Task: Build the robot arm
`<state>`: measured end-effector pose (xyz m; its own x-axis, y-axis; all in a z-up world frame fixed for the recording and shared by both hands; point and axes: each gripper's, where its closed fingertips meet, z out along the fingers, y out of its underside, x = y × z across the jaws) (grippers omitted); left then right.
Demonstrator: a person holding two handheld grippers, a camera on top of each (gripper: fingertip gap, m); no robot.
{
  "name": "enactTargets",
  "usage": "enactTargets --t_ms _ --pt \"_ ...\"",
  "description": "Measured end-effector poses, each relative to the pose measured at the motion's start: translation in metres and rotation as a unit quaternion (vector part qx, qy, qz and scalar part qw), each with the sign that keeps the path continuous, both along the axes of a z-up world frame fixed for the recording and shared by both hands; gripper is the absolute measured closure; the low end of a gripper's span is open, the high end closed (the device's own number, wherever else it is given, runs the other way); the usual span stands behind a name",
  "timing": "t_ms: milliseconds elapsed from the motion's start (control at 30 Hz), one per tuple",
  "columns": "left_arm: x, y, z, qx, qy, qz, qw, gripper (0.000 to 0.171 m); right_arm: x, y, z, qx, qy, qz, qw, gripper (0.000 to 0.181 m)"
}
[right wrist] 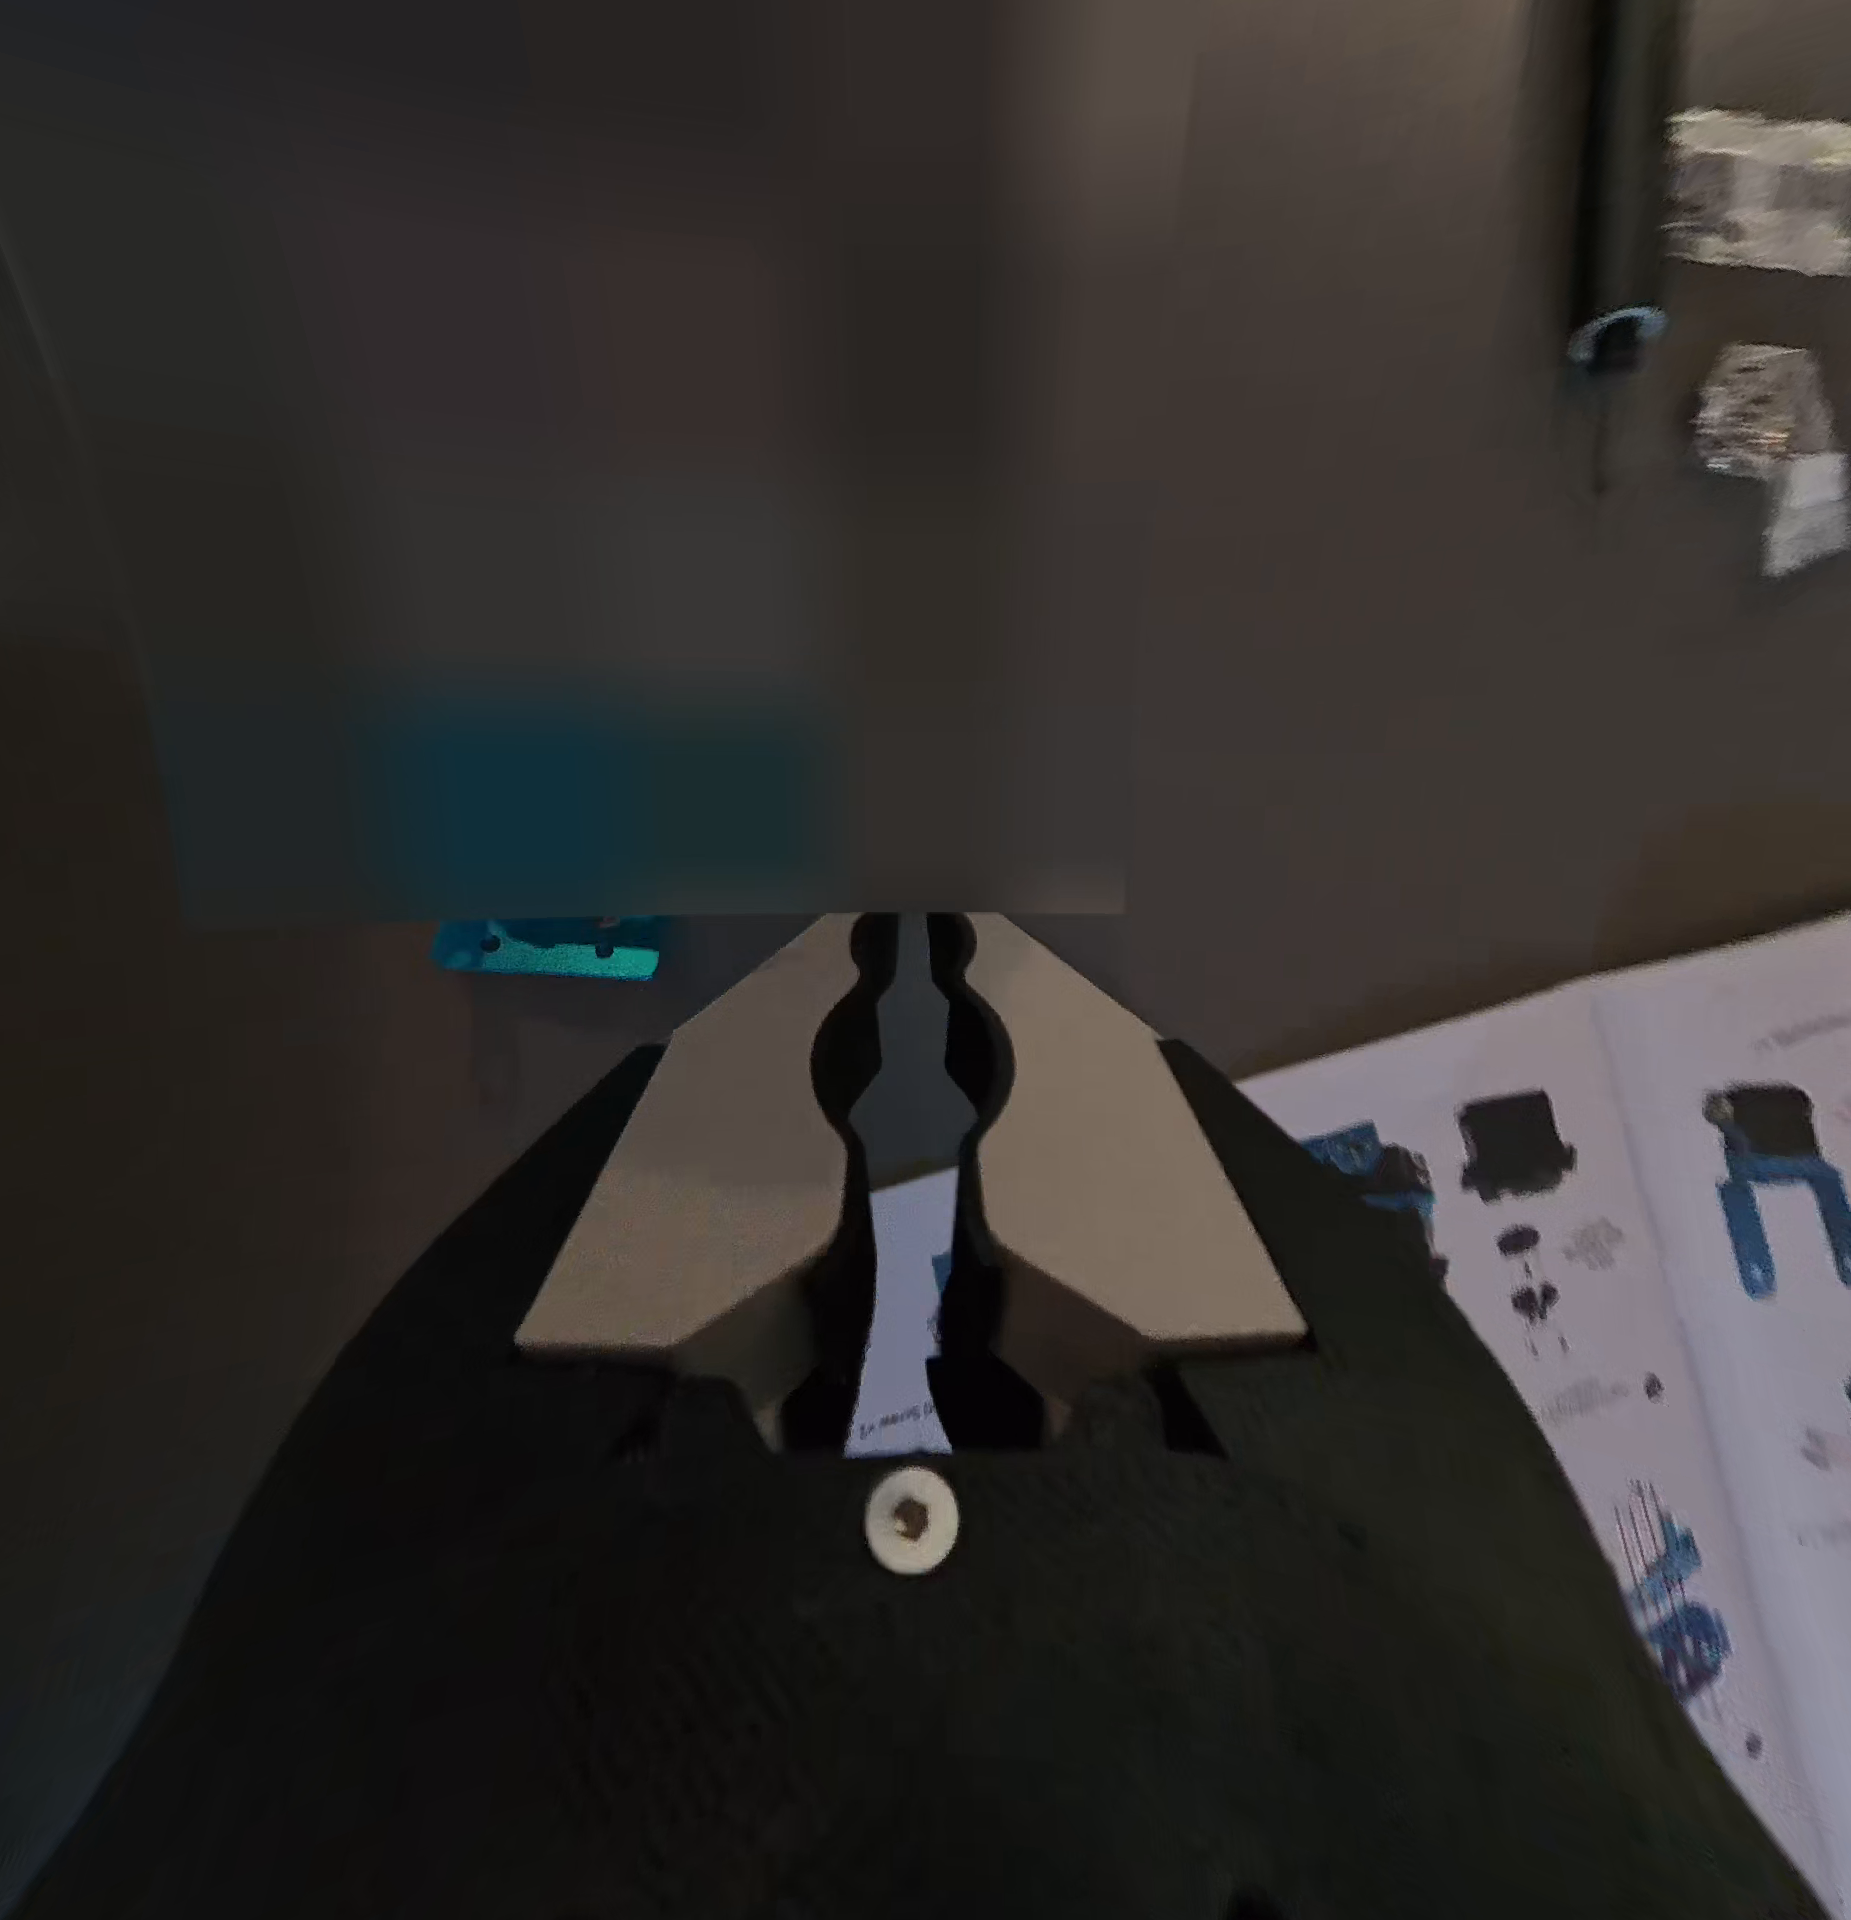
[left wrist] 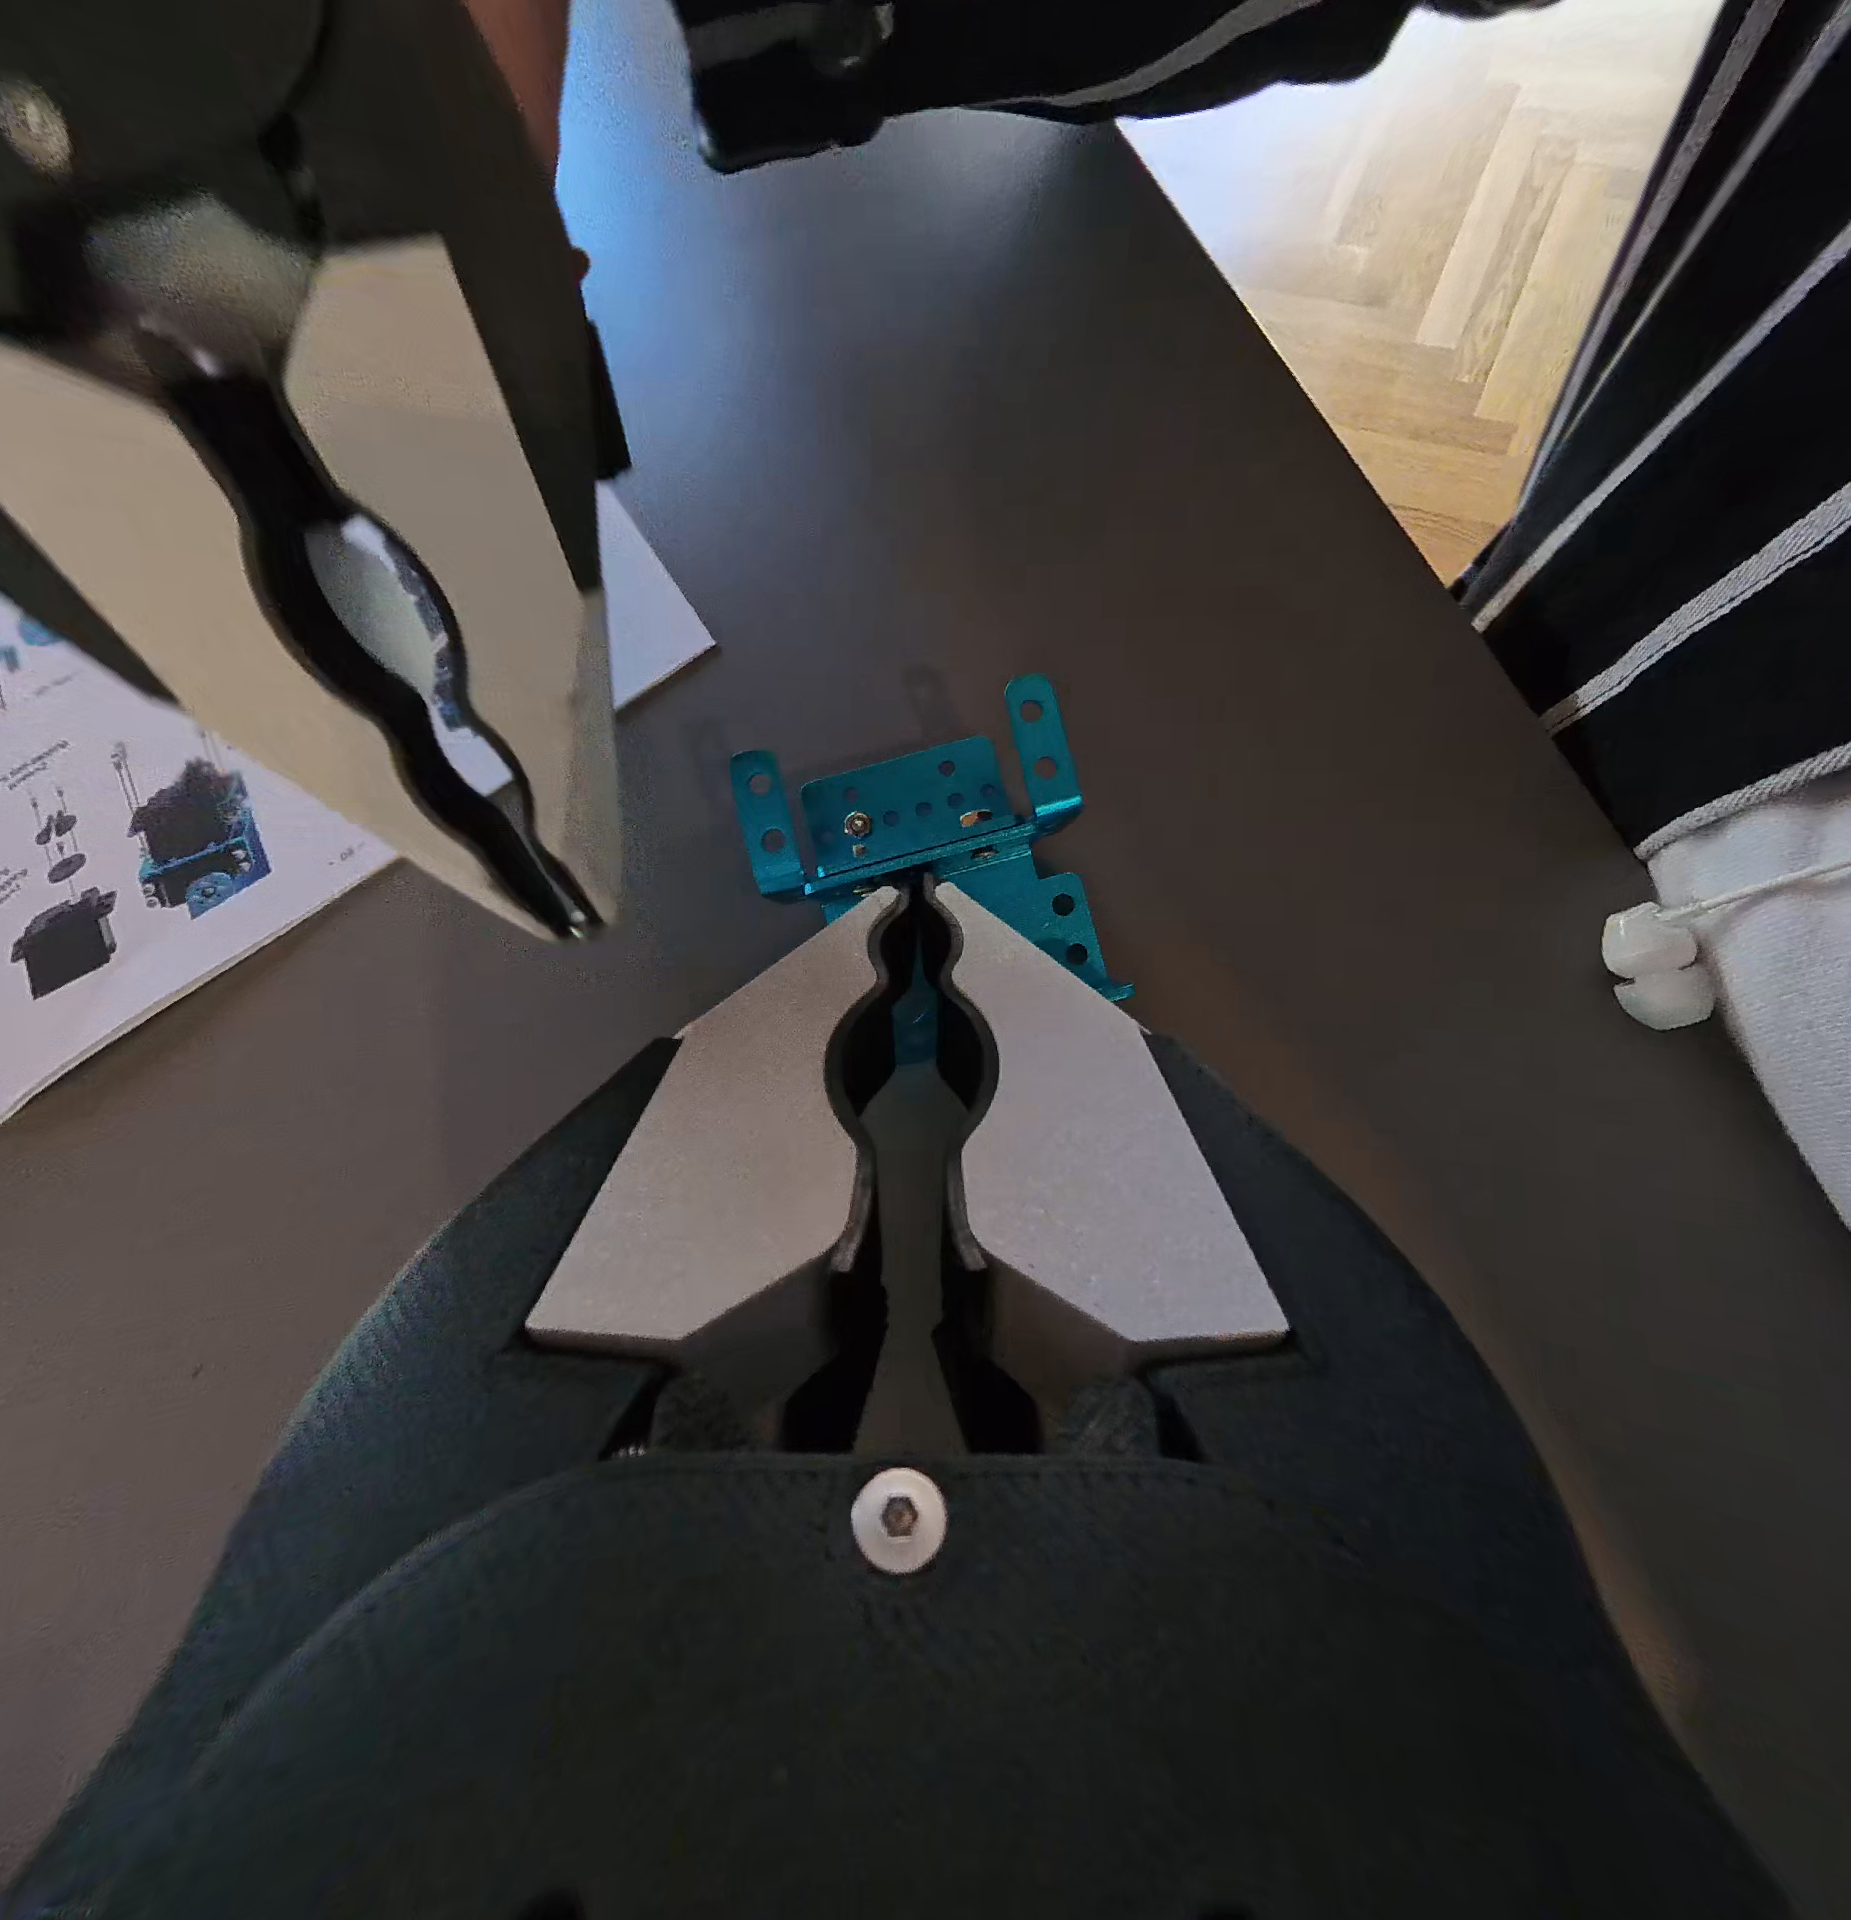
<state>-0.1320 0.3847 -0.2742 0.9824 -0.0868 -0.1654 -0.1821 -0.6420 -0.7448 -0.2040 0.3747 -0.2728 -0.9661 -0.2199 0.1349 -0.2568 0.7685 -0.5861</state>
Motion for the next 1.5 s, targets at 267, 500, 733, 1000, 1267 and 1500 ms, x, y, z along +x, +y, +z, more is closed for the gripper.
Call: enactTargets --t_ms 267,500,733,1000,1267,1500 --pt "-0.002 0.001 0.000 0.002 0.003 -0.001 1.000 0.171 0.038 0.021 0.052 -0.208 -0.034 -0.059 0.976 0.177" --pt "-0.004 0.002 -0.001 -0.006 0.016 -0.006 1.000 0.171 0.059 0.011 0.032 -0.225 -0.064 -0.091 0.968 0.177" --pt "-0.007 0.004 -0.002 -0.016 0.033 -0.011 0.999 0.171 0.055 0.009 0.022 -0.221 -0.063 -0.108 0.967 0.176" --pt "-0.009 0.005 -0.003 -0.015 0.033 -0.011 0.999 0.171 0.052 0.009 0.019 -0.230 -0.065 -0.119 0.964 0.176" --pt "-0.010 0.006 -0.003 -0.013 0.030 -0.011 0.999 0.171 0.051 0.006 0.020 -0.233 -0.044 -0.115 0.965 0.176" --pt "-0.009 0.007 -0.003 -0.014 0.032 -0.012 0.999 0.171 0.051 0.007 0.017 -0.221 -0.034 -0.113 0.968 0.176"
